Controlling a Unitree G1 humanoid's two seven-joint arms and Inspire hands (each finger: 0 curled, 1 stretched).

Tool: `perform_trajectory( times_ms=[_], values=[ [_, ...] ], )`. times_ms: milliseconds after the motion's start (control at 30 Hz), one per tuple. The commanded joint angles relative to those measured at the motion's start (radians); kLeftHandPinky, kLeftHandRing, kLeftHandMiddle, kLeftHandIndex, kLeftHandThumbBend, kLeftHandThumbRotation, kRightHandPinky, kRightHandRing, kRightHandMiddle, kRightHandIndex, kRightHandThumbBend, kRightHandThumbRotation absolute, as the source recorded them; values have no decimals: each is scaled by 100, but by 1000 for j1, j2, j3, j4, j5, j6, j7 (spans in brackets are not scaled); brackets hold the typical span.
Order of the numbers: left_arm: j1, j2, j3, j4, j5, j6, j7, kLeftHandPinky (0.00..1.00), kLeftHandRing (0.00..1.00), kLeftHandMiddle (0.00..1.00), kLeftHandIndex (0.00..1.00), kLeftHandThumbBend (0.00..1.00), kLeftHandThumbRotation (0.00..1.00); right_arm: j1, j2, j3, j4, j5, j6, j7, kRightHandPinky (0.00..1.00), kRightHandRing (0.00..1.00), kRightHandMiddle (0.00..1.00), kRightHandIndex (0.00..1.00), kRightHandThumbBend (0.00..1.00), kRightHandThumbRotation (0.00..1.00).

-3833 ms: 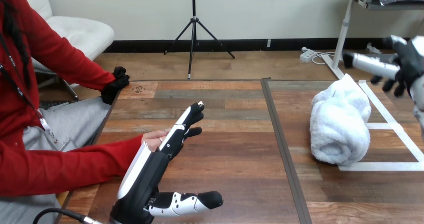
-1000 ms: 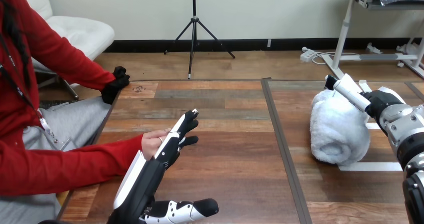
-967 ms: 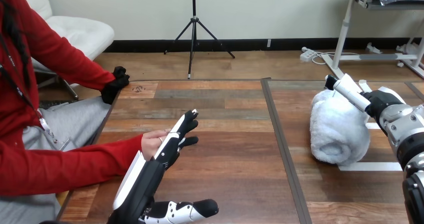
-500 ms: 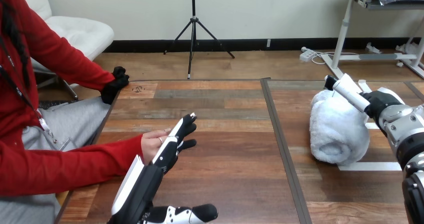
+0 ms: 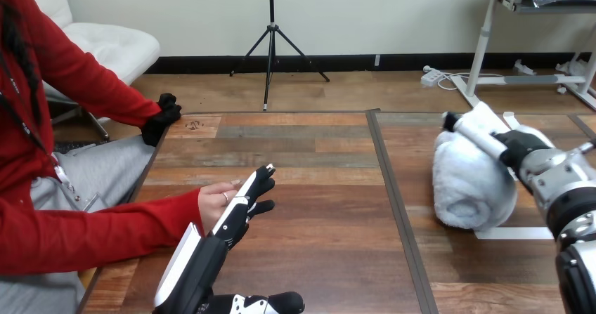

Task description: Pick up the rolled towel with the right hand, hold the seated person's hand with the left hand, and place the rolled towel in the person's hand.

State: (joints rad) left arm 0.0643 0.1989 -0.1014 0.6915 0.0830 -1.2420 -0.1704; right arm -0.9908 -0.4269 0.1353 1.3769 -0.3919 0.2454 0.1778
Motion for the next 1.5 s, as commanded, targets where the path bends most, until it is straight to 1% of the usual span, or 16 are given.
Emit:
perform_trajectory(
  times_ms=[0, 167, 267, 367, 433, 500, 600, 633, 700, 733, 833, 900, 933, 967, 1267, 1467],
  values=[
    [-26, 22, 11, -58, -36, -25, -4, 87, 94, 97, 96, 100, 60, -23, 34, 25, 1, -23, -32, 23, 100, 100, 100, 100, 84, 100],
    [-18, 26, 15, -72, -39, -24, -5, 86, 94, 97, 95, 100, 60, -16, 41, 40, 3, -41, -38, 26, 100, 100, 100, 100, 85, 100],
    [-13, 28, 21, -80, -36, -22, -2, 86, 94, 97, 95, 100, 60, -7, 41, 69, 5, -72, -62, 38, 100, 100, 100, 100, 84, 100],
    [-11, 32, 21, -82, -43, -23, -4, 86, 93, 97, 95, 100, 61, -2, 50, 41, 6, -50, -42, 23, 100, 100, 100, 100, 86, 100],
    [-9, 33, 25, -86, -38, -21, -1, 85, 93, 97, 95, 100, 61, 1, 64, -29, 5, 13, 8, -47, 100, 100, 100, 100, 89, 98],
    [-8, 35, 25, -88, -40, -21, -1, 85, 93, 96, 95, 100, 61, 7, 77, -57, 4, 38, 33, -114, 100, 100, 100, 100, 93, 95],
    [-9, 38, 20, -89, -49, -19, -6, 85, 93, 96, 95, 100, 61, 18, 91, -42, 2, 26, 36, -185, 80, 97, 99, 100, 96, 87],
    [-10, 38, 19, -89, -51, -18, -7, 86, 93, 96, 95, 100, 61, 21, 94, -32, 2, 17, 33, -195, 65, 95, 99, 100, 97, 84],
    [-10, 39, 18, -90, -55, -17, -9, 86, 94, 96, 95, 100, 60, 24, 98, -22, 2, 7, 31, -208, 55, 93, 99, 100, 97, 81],
    [-10, 39, 16, -93, -56, -14, -10, 86, 94, 96, 95, 100, 60, 28, 102, -43, 0, 27, 26, -232, 52, 93, 99, 100, 97, 81],
    [-11, 41, 9, -101, -64, -7, -17, 86, 94, 97, 95, 100, 60, 41, 116, -95, -5, 71, 17, -312, 46, 89, 96, 99, 96, 66],
    [-12, 42, 5, -101, -68, -8, -22, 86, 94, 97, 95, 100, 60, 46, 123, -104, -6, 81, 17, -353, 45, 87, 93, 97, 96, 57],
    [-13, 42, 4, -100, -70, -9, -24, 86, 94, 97, 95, 100, 60, 49, 126, -105, -6, 82, 18, -370, 45, 83, 90, 93, 96, 46],
    [-13, 43, 3, -100, -72, -10, -25, 87, 94, 96, 95, 100, 60, 51, 128, -106, -6, 83, 18, -381, 46, 81, 89, 92, 97, 41],
    [-10, 40, 2, -109, -85, -10, -39, 86, 93, 96, 94, 100, 58, 71, 141, -91, -5, 71, 6, -426, 38, 63, 77, 83, 98, 11],
    [-7, 39, 5, -112, -86, -11, -43, 85, 93, 96, 94, 100, 58, 87, 149, -54, -2, 37, -7, -429, 31, 46, 60, 77, 98, 3]
  ],
)
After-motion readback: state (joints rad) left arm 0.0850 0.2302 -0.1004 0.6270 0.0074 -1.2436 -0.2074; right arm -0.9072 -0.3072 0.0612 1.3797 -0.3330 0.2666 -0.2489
